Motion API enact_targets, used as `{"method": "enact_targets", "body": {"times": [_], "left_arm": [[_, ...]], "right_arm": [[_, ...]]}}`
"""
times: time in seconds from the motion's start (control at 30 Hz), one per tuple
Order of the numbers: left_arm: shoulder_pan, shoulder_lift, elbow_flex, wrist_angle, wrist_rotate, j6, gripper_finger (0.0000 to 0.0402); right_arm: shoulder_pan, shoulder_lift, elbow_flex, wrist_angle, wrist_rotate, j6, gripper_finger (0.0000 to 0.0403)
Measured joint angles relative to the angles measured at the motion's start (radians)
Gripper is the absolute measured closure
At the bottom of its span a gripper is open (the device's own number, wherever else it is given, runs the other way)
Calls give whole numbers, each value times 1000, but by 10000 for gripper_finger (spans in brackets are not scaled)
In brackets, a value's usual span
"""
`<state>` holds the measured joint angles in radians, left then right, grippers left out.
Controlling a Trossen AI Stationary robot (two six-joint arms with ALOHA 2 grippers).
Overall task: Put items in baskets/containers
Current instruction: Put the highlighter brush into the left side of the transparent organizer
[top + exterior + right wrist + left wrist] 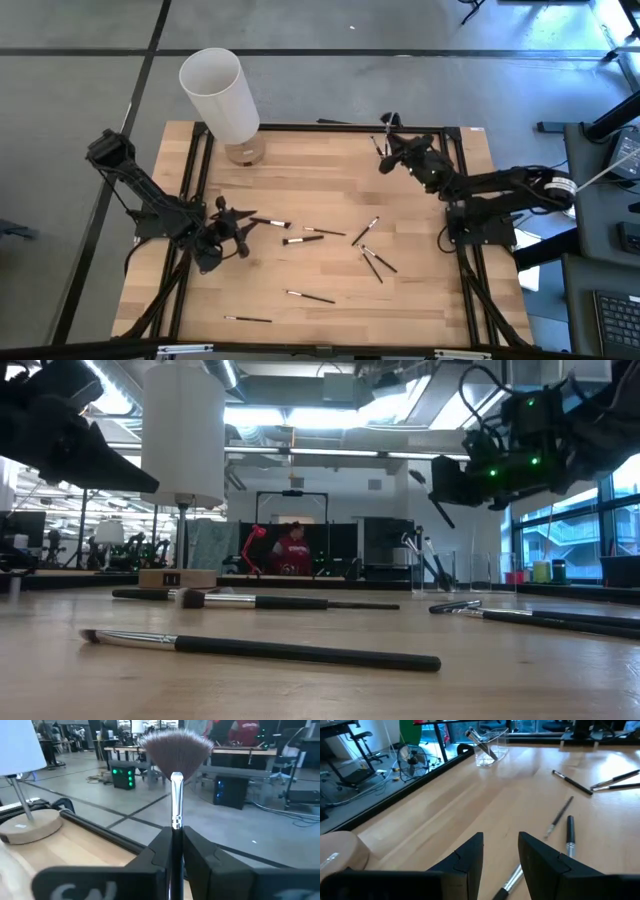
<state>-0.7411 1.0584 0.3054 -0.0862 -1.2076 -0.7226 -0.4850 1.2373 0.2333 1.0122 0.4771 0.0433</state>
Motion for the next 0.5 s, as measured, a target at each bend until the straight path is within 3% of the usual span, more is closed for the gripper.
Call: {"method": "enact_targets", "body": {"times": [0.1, 0.5], "left_arm": [[17, 0, 0, 0, 8, 20, 284], [65, 0, 0, 3, 51, 56, 284]], "right_arm": [[-26, 46, 0, 75, -49, 6, 360], [-70, 258, 1, 289, -53, -18, 359]]}}
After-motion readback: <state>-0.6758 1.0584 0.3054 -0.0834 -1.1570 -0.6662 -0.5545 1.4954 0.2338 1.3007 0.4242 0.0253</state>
